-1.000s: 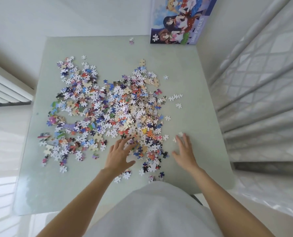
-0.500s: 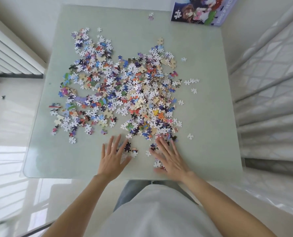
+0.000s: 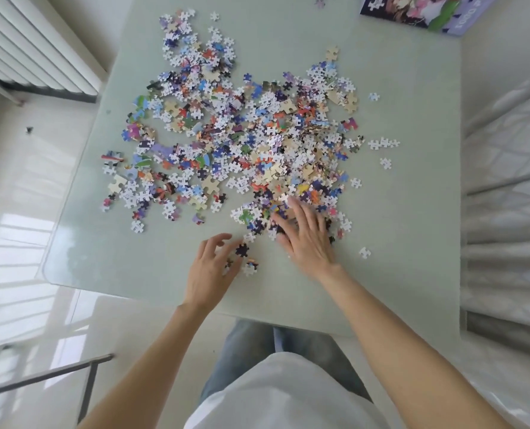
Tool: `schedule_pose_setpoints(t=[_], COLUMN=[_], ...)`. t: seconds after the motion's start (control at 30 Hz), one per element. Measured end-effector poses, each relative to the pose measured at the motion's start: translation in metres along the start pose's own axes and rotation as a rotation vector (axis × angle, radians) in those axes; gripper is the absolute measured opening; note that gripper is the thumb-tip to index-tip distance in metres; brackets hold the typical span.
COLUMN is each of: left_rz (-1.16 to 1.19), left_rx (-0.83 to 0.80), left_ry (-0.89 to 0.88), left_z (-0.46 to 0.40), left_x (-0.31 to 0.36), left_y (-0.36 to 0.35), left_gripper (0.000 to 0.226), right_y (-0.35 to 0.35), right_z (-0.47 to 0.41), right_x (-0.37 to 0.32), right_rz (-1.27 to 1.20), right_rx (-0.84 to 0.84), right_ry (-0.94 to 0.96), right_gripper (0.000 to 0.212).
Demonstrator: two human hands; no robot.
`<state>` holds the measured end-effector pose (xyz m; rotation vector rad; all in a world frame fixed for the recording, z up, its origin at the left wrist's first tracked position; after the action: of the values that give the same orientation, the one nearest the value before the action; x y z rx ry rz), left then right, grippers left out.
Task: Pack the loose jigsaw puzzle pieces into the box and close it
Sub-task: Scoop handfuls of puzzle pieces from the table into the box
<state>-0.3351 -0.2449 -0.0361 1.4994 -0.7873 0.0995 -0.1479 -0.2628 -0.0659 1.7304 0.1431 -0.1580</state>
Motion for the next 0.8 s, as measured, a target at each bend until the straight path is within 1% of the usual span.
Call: schedule_pose_setpoints(t=[0.07, 0.13, 0.2, 0.27, 0.37, 0.43, 0.47, 0.53, 0.6, 0.63, 0.67, 0.73, 0.8], left_rz=[-0.032, -0.107, -0.136, -0.095, -0.006, 0.029, 0.039, 0.054, 0.075, 0.089, 0.100, 0.106, 0.070], left_rx=[0.021, 0.001, -0.068, -0.132, -0.143, -0.135, -0.138, -0.136, -0.142, -0.142, -0.145, -0.156, -0.181], left_ry=[0.009, 0.051, 0.193, 0.329, 0.331, 0.313, 0.297, 0.259, 0.253, 0.264, 0.275, 0.290, 0.283], left_z=[0.008, 0.020, 0.032, 0.038, 0.025, 0.007, -0.004, -0.026, -0.048, -0.057, -0.066, -0.076, -0.082], left_x=[-0.003, -0.008, -0.018, -0.027, -0.024, -0.018, -0.014, -0.004, 0.007, 0.010, 0.014, 0.019, 0.021], left_y=[0.008, 0.012, 0.013, 0.011, 0.005, 0.000, -0.004, -0.012, -0.019, -0.023, -0.026, -0.031, -0.034], left_gripper=[0.040, 0.047, 0.054, 0.058, 0.049, 0.041, 0.039, 0.037, 0.037, 0.039, 0.042, 0.056, 0.074], right_y=[0.002, 0.006, 0.012, 0.022, 0.045, 0.058, 0.064, 0.074, 0.074, 0.071, 0.069, 0.065, 0.055], right_z=[-0.039, -0.072, -0.088, -0.085, -0.049, -0.013, 0.007, 0.048, 0.085, 0.098, 0.103, 0.088, 0.053], right_x=[0.010, 0.016, 0.014, 0.012, 0.021, 0.039, 0.051, 0.076, 0.098, 0.103, 0.105, 0.097, 0.078], right_rz=[0.013, 0.016, -0.013, -0.086, -0.240, -0.285, -0.275, -0.180, -0.111, -0.113, -0.124, -0.160, -0.212], right_rx=[0.020, 0.035, 0.059, 0.114, 0.236, 0.285, 0.296, 0.274, 0.150, 0.082, 0.040, 0.010, -0.028], right_ry=[-0.027, -0.037, -0.035, -0.053, -0.209, -0.372, -0.474, -0.716, -0.991, -1.102, -1.167, -1.144, -1.021], right_gripper=[0.044, 0.040, 0.037, 0.035, 0.029, 0.024, 0.025, 0.034, 0.051, 0.059, 0.066, 0.076, 0.083])
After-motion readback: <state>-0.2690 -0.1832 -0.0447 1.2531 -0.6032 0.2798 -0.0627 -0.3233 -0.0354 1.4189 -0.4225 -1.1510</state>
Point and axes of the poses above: each hand's wrist, its own z-axis away from the middle knuckle, its own y-axis out of the back of the hand, x = y × z, the point moved 9 cm from there along -z, towards the middle knuckle, and after that the axes turned 10 degrees about x, right-handed, at the moved point
